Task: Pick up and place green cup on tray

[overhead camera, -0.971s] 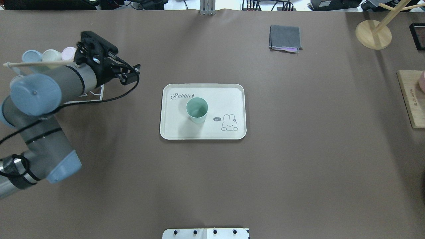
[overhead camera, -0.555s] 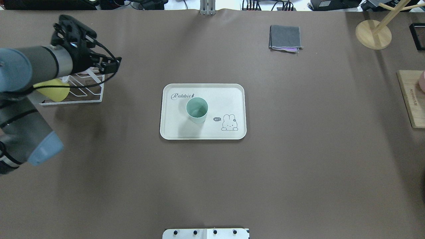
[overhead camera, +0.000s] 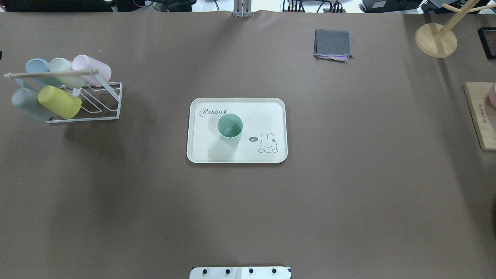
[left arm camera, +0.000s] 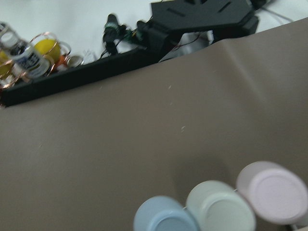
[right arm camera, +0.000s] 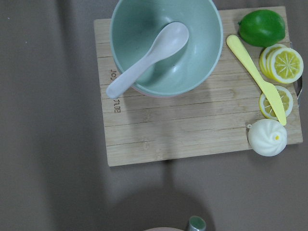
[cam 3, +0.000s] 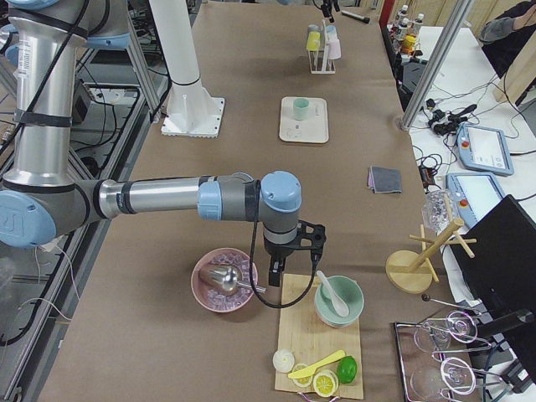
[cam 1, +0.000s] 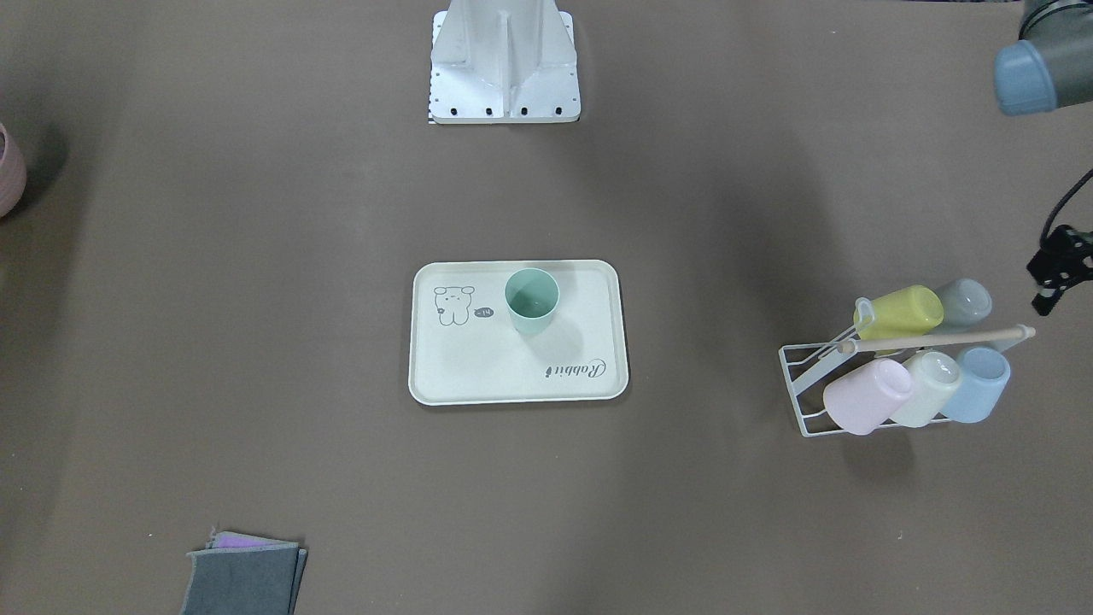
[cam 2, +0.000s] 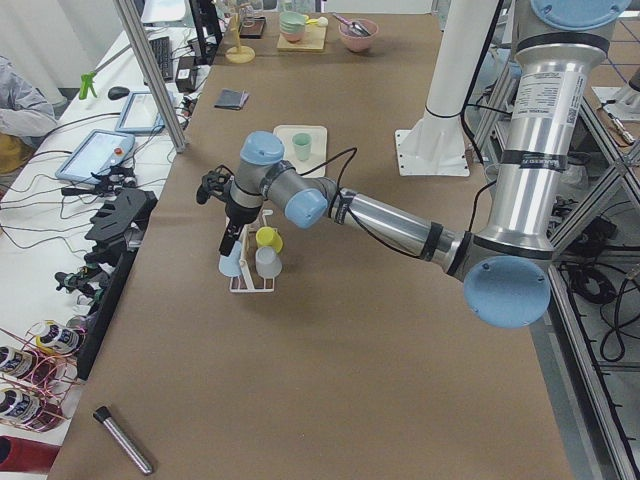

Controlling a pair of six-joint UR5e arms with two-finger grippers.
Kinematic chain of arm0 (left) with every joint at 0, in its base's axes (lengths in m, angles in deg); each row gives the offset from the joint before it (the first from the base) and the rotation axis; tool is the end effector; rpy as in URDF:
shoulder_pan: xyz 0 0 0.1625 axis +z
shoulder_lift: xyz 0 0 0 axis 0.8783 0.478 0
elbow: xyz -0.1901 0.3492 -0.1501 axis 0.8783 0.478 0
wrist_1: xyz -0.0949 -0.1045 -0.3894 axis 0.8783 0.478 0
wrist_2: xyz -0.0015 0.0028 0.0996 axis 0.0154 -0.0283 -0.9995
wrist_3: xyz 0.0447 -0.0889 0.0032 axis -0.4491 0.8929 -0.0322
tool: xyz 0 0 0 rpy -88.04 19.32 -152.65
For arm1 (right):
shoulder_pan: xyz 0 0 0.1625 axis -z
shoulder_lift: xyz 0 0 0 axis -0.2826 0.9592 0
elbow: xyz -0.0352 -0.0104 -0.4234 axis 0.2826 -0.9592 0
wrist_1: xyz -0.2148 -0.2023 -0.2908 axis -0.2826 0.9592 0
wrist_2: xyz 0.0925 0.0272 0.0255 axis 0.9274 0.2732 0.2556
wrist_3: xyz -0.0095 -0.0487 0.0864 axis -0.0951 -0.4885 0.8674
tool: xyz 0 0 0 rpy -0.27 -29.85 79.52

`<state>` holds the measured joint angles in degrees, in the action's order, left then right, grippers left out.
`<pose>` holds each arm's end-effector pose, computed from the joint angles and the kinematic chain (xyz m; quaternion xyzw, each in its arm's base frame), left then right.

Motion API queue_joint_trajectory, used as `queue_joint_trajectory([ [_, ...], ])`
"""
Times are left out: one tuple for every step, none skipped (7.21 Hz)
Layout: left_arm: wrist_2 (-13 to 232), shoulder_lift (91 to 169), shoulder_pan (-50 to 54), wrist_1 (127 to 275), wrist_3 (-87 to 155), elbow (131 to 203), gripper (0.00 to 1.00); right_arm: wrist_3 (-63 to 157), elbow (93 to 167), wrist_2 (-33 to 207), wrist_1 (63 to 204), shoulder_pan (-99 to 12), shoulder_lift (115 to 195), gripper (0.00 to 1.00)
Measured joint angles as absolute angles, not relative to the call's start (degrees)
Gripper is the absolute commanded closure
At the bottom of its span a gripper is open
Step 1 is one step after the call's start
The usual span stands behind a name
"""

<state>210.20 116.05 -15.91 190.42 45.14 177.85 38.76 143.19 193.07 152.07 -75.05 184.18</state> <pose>0.0405 -0.5483 0.4879 0.1663 0.3389 -0.0296 0.9255 0.0811 -0.4220 0.6093 -0.0058 -0.3364 0.0753 0.9387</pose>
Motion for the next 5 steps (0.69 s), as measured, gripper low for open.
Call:
queue_joint_trajectory([
  [214.0, 113.3, -19.9, 186.3, 41.0, 177.7, 0.02, 38.7, 143.2, 193.2, 152.1, -75.1, 184.2, 0.0],
  [216.9, 110.4, -24.0, 182.0, 33.1, 177.3, 0.02, 38.7, 143.2, 193.4, 152.1, -75.1, 184.2, 0.0],
  [220.3, 108.3, -27.1, 178.7, 26.6, 176.3, 0.02, 38.7, 143.2, 193.6, 152.0, -75.1, 184.3, 0.0],
  [223.4, 106.8, -28.6, 177.3, 23.6, 175.2, 0.02, 38.7, 143.2, 193.7, 151.9, -75.1, 184.3, 0.0],
  [225.0, 105.9, -29.1, 176.8, 22.6, 174.5, 0.02, 38.7, 143.2, 193.8, 151.9, -75.1, 184.3, 0.0],
])
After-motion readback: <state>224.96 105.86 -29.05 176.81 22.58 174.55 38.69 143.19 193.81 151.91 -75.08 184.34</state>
